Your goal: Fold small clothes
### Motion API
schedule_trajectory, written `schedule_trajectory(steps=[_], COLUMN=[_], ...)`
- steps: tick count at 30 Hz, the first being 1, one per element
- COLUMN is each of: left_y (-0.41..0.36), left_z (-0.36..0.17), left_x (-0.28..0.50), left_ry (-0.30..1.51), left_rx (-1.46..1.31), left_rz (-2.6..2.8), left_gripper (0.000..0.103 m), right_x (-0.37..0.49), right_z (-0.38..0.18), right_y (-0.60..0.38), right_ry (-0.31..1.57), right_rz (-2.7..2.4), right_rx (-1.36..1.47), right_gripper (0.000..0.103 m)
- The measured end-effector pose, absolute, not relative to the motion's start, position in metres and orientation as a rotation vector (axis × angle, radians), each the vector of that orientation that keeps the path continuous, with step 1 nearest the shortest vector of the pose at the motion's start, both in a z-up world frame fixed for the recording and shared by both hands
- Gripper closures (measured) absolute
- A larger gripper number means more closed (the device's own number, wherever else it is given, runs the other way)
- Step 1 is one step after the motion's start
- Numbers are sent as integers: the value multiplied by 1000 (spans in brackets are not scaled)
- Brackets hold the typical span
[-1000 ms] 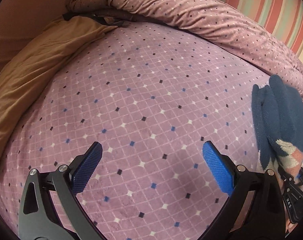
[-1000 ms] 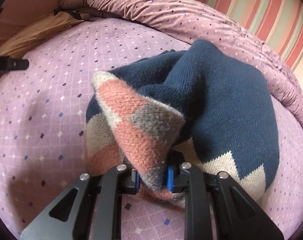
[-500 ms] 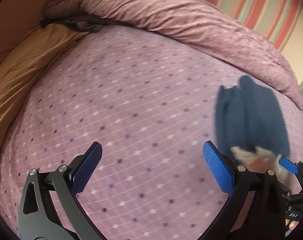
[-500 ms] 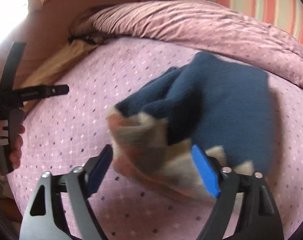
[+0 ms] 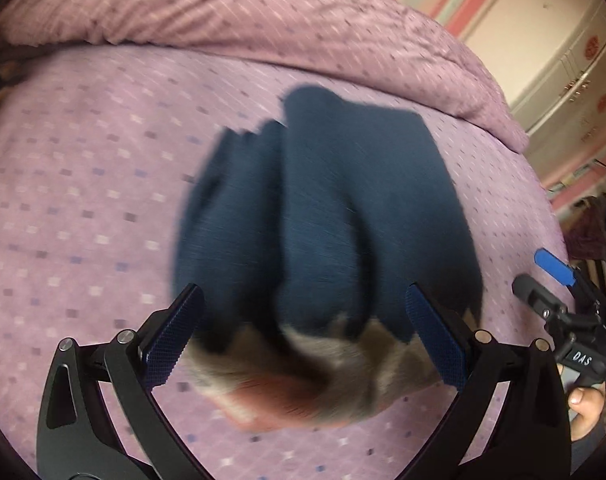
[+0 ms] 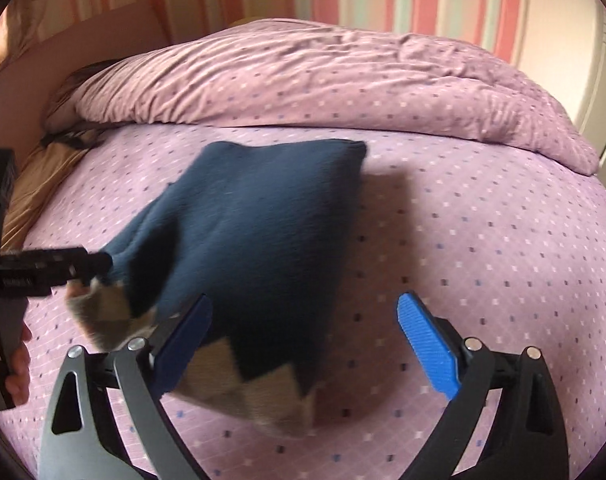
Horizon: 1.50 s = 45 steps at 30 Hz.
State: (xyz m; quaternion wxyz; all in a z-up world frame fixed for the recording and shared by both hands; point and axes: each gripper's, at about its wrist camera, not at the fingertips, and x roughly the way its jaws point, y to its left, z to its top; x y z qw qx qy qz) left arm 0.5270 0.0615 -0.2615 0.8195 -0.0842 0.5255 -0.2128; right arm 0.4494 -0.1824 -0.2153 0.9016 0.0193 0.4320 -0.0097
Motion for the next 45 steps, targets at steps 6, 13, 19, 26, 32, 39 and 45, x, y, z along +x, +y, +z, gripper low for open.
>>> schedule_trajectory(steps=[6,13,19,26,32,39,45], left_y=[49,56,30,57,92,99,103], left_z=[-281,-299,-269,-241,-277,-324,-311], left_x=[521,525,511,475,450,463,467], left_ry=[1146,1220,1078,946,1043,1088,1087], left_rx=[-240,-264,-58,-87,-142,-219,-222], left_rz=[-551,-561,-515,-445,-359,-331,-332], left_gripper=[26,81,88,88,87,80,43], right_x=[446,442,440,436,431,426,421], right_z=[-219,-225,-226,-216,-213,-223,-217], right_y=[-199,-206,-202,-195,-187,-183,-188], right_ry=[901,909,904,877,867,891,885], right_rz=[-60,-82,-83,-74,-55,-56,-57], right_rx=[39,47,30,-20,-24,-25,-17], right_gripper=[8,8,8,8,8,8,8])
